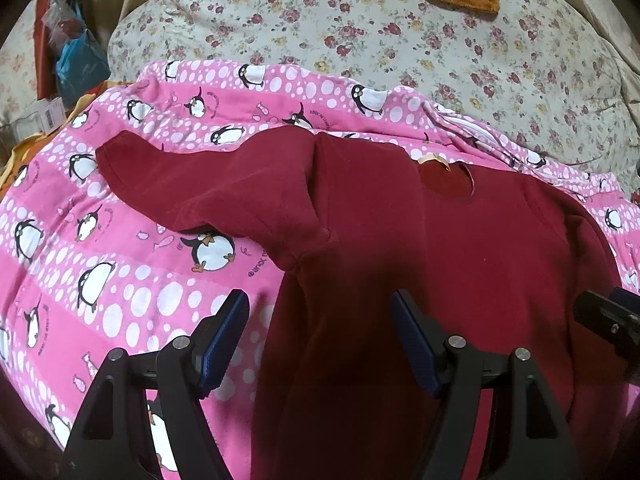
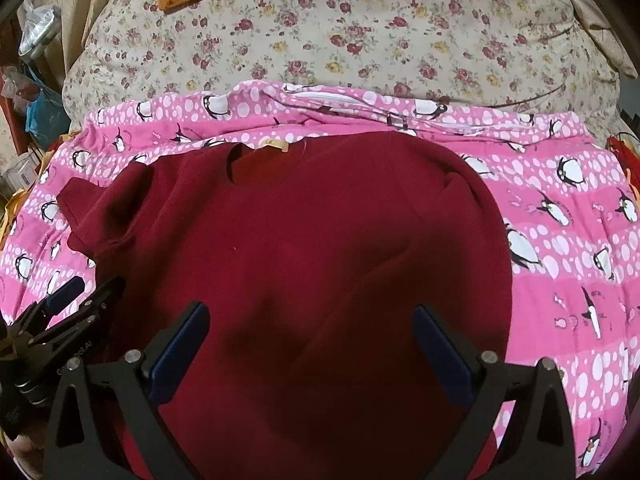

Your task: Fold small clothes

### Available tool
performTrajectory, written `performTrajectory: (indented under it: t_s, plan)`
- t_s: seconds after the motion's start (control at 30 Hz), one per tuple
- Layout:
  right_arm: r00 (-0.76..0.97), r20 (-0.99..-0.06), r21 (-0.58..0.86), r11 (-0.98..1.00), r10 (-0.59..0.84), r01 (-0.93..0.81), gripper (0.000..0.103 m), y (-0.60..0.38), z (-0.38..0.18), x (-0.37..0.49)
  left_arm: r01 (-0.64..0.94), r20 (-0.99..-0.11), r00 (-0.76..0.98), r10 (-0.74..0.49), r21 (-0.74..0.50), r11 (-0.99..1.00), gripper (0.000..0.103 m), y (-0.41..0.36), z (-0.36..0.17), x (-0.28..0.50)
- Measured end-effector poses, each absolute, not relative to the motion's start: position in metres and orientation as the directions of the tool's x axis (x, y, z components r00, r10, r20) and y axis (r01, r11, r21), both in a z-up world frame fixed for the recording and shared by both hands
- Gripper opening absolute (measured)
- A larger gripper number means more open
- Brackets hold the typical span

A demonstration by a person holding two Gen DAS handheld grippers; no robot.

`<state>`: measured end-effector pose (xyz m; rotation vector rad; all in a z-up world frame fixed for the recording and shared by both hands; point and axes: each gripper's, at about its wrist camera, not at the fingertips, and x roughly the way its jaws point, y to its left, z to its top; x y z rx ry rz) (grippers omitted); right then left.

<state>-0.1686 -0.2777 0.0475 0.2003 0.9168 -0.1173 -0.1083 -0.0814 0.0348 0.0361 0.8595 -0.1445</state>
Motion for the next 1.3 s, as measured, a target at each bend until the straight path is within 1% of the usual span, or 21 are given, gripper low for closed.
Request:
performTrajectory:
  t_s: [1.03,1.3]
  plan:
    - [0.584,-0.812,0.122,0.974,-0.013,0.191,0.103,-0.273,0.035,-0.164,0.15,-0.761,0.642,-0.098,-0.001,0.989,0.054,-0.084,0.029,-0.107]
    - [0.587,-0.81,0.129,0.973,-0.007,0.19,0.103,-0.274,0.036,-0.165,0.157,-0.743,0.662,-0.099,0.008,0.988,0.054,-0.083,0.034,-0.11]
